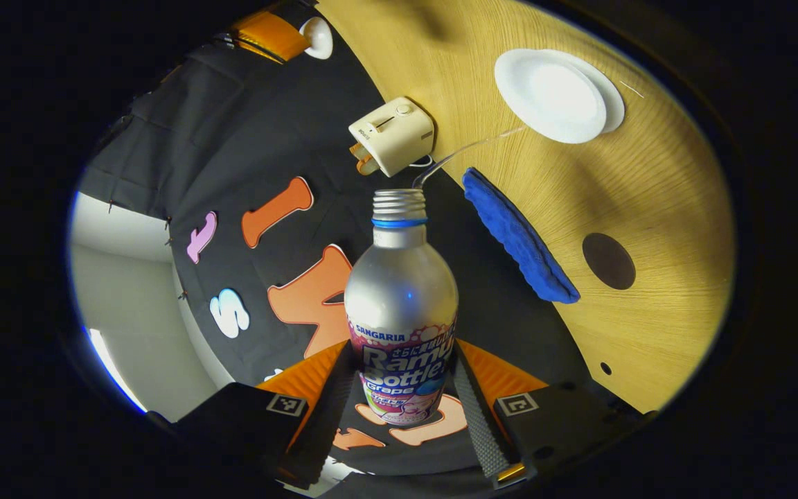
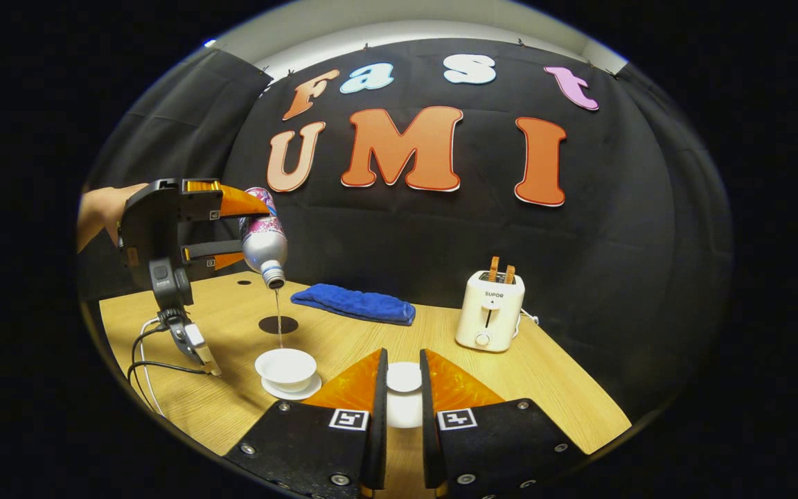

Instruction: Open the teacup lid with one hand, grasp the water bottle and pour water into the teacup with the other hand; after pouring, place the water bottle on the coaster and then close the teacup lid.

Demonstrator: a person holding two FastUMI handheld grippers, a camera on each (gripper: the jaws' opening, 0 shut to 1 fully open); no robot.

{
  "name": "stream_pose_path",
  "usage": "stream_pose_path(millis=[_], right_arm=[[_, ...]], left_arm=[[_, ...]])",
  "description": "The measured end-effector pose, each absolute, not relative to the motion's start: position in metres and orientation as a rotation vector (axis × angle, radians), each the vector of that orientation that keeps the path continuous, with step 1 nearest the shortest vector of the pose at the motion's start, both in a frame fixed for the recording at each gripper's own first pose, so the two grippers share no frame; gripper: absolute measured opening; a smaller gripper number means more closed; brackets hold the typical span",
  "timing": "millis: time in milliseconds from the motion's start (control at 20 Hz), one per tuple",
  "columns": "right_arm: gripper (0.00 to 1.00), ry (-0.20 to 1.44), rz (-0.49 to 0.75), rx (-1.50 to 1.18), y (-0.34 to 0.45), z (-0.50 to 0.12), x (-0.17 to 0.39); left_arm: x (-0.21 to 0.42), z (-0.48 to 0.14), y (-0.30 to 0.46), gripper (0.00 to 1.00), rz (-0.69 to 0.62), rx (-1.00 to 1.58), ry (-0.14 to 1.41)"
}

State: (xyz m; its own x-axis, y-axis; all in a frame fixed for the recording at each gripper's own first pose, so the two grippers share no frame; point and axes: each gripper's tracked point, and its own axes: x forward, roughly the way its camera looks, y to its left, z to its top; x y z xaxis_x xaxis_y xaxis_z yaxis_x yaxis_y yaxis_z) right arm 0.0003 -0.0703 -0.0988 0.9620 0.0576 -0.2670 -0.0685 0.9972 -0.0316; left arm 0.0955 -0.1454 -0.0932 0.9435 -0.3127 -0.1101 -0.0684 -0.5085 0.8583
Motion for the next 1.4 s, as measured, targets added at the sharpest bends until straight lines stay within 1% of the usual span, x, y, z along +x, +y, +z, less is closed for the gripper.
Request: stream_pose_path(millis=[100, 150, 200, 250, 350, 400, 450, 500, 550, 650, 700, 750, 900, 950, 1000, 1050, 1100, 1150, 1200, 1250, 1350, 1400], right_arm=[[0.22, 0.277, 0.065, -0.037, -0.069, -0.103, 0.000], [0.22, 0.281, 0.066, -0.035, -0.067, -0.104, 0.000], [0.22, 0.284, 0.069, -0.035, -0.066, -0.105, 0.000], [0.22, 0.284, 0.070, -0.037, -0.065, -0.105, 0.000], [0.22, 0.281, 0.076, -0.037, -0.062, -0.105, 0.000], [0.22, 0.283, 0.078, -0.036, -0.062, -0.107, 0.000], [0.22, 0.283, 0.079, -0.036, -0.061, -0.107, 0.001], [0.22, 0.285, 0.079, -0.037, -0.060, -0.107, 0.001], [0.22, 0.287, 0.080, -0.037, -0.059, -0.108, 0.001], [0.22, 0.290, 0.084, -0.036, -0.058, -0.109, 0.001], [0.22, 0.288, 0.083, -0.035, -0.057, -0.110, 0.001], [0.22, 0.288, 0.085, -0.035, -0.056, -0.109, 0.002], [0.22, 0.293, 0.092, -0.029, -0.052, -0.109, 0.003], [0.22, 0.291, 0.088, -0.029, -0.053, -0.108, 0.004], [0.22, 0.288, 0.089, -0.029, -0.052, -0.107, 0.005], [0.22, 0.287, 0.090, -0.026, -0.051, -0.106, 0.005], [0.22, 0.286, 0.094, -0.022, -0.049, -0.106, 0.005], [0.22, 0.285, 0.096, -0.018, -0.047, -0.104, 0.007], [0.22, 0.287, 0.097, -0.018, -0.047, -0.104, 0.008], [0.22, 0.294, 0.094, -0.019, -0.046, -0.105, 0.009], [0.22, 0.296, 0.090, -0.012, -0.044, -0.105, 0.012], [0.22, 0.294, 0.093, -0.007, -0.041, -0.103, 0.013]], left_arm=[[0.092, -0.101, -0.144, 0.87, -0.321, 2.104, -0.265], [0.091, -0.106, -0.143, 0.84, -0.329, 2.107, -0.263], [0.090, -0.111, -0.143, 0.85, -0.334, 2.110, -0.260], [0.091, -0.115, -0.144, 0.82, -0.336, 2.114, -0.265], [0.086, -0.121, -0.146, 0.82, -0.348, 2.117, -0.271], [0.083, -0.127, -0.149, 0.84, -0.359, 2.116, -0.276], [0.082, -0.131, -0.153, 0.82, -0.370, 2.118, -0.284], [0.081, -0.135, -0.156, 0.82, -0.376, 2.119, -0.290], [0.080, -0.137, -0.157, 0.87, -0.380, 2.116, -0.296], [0.079, -0.140, -0.160, 0.82, -0.382, 2.104, -0.309], [0.078, -0.138, -0.161, 0.84, -0.381, 2.094, -0.318], [0.079, -0.138, -0.161, 0.84, -0.377, 2.081, -0.322], [0.080, -0.130, -0.154, 0.84, -0.340, 2.028, -0.315], [0.079, -0.124, -0.151, 0.81, -0.327, 2.003, -0.315], [0.079, -0.120, -0.148, 0.81, -0.313, 1.977, -0.317], [0.081, -0.115, -0.145, 0.84, -0.297, 1.948, -0.317], [0.081, -0.108, -0.141, 0.84, -0.278, 1.916, -0.323], [0.083, -0.104, -0.138, 0.81, -0.263, 1.882, -0.320], [0.086, -0.102, -0.134, 0.87, -0.245, 1.864, -0.313], [0.086, -0.097, -0.132, 0.84, -0.221, 1.848, -0.318], [0.092, -0.095, -0.126, 0.84, -0.209, 1.766, -0.310], [0.094, -0.092, -0.120, 0.87, -0.185, 1.716, -0.298]])
